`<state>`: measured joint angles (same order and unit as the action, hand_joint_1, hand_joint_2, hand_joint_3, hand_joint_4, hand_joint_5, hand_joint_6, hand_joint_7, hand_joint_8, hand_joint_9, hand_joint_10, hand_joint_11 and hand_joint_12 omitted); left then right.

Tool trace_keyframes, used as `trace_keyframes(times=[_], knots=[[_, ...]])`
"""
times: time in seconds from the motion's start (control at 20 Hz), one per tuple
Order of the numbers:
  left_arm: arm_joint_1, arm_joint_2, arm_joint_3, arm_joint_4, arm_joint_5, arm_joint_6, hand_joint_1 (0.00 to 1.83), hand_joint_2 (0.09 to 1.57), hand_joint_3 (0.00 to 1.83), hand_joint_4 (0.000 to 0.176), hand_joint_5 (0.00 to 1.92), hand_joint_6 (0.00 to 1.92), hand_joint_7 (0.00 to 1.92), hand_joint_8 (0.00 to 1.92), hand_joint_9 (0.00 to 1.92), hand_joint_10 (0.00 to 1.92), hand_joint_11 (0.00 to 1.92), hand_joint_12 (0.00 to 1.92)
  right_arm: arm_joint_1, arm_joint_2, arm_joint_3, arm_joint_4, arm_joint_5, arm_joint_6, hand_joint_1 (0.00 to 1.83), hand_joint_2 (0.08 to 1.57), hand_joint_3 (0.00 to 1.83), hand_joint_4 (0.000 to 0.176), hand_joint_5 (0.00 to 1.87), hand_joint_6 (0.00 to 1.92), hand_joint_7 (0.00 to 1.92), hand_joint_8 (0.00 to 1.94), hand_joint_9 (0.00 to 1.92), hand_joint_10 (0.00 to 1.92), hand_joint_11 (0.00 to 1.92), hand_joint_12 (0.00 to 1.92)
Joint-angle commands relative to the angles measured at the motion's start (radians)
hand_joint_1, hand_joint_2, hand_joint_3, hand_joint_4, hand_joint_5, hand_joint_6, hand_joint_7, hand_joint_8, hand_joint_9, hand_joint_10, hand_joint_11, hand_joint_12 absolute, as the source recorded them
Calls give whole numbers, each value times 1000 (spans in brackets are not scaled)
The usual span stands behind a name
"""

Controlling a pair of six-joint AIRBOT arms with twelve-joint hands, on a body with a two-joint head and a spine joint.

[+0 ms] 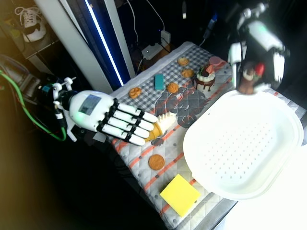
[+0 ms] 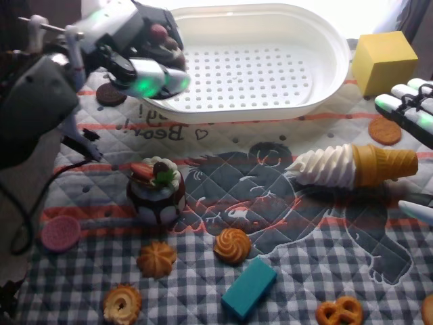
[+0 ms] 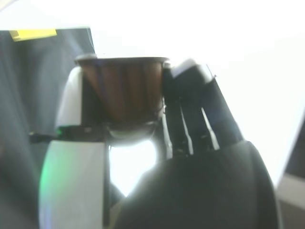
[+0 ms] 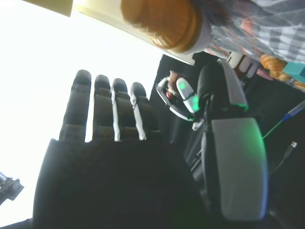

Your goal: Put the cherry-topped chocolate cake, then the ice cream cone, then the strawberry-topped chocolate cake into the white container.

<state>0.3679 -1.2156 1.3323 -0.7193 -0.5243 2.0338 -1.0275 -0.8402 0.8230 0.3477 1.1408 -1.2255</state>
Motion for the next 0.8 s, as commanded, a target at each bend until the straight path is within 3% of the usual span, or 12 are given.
trace_keyframes(times=[0.0,0.05,0.15,0.2,0.25,0.35,0.4,0.45,0.55,0.65,0.7,0.75], knots=[[-27,-11,26,-7,-70,6,1182,1281,4,0,631,1358,738,1668,876,1921,1058,1921,3,5,2,-19,122,9,696,1183,0,5,0,0,0,0,3,2,0,1078],[-36,-33,63,-33,-44,11,1156,1289,7,0,621,1398,715,1661,751,1921,943,1921,2,4,2,-19,122,11,685,1177,0,9,0,0,0,0,4,2,0,1256],[-52,-80,123,-51,3,12,1071,1352,12,2,531,1612,590,1692,427,1811,539,1921,-1,4,3,-20,122,13,683,1181,1,5,0,0,0,0,13,6,0,1305],[-59,-100,147,-57,23,12,1028,1414,26,0,423,1716,529,1867,515,1899,690,1921,-1,4,4,-20,122,15,693,1193,2,0,0,0,0,0,20,10,0,1246],[-65,-113,160,-57,36,13,1191,1403,9,0,426,1710,464,1798,520,1917,674,1921,-1,4,5,-20,122,15,712,1202,1,0,0,0,0,0,14,8,0,1163],[-74,-138,183,-95,58,77,1028,1410,5,4,444,1722,516,1806,430,1921,637,1921,-2,4,6,-20,122,19,715,1208,3,0,0,0,0,0,3,3,0,1065],[-77,-146,187,-110,62,112,1237,1306,0,0,319,1348,625,1589,461,1814,572,1921,-2,4,7,-21,122,19,673,1213,4,0,0,0,0,0,0,2,0,1056],[-77,-150,187,-115,63,131,1216,1188,0,0,319,1117,429,1356,404,1668,404,1921,-3,4,7,-22,122,19,677,1221,2,0,0,0,0,0,0,0,0,949],[-77,-157,193,-134,74,161,1050,1090,0,0,295,776,330,935,260,1339,150,1878,-4,4,7,-22,122,23,684,1227,2,0,0,0,0,0,0,0,0,915],[-76,-158,194,-135,78,165,776,1016,0,0,192,337,249,318,121,783,5,1706,-5,4,6,-22,122,25,698,1224,0,0,0,0,0,0,1,0,0,883],[-76,-154,190,-134,77,165,630,967,0,77,132,167,99,94,23,305,0,1460,-6,4,6,-21,122,27,666,1221,0,0,0,0,0,0,0,0,0,792],[-76,-146,178,-126,70,165,555,912,0,138,104,41,4,3,0,11,0,816,-6,4,6,-21,122,28,651,1220,0,0,0,0,0,0,0,0,0,776]])
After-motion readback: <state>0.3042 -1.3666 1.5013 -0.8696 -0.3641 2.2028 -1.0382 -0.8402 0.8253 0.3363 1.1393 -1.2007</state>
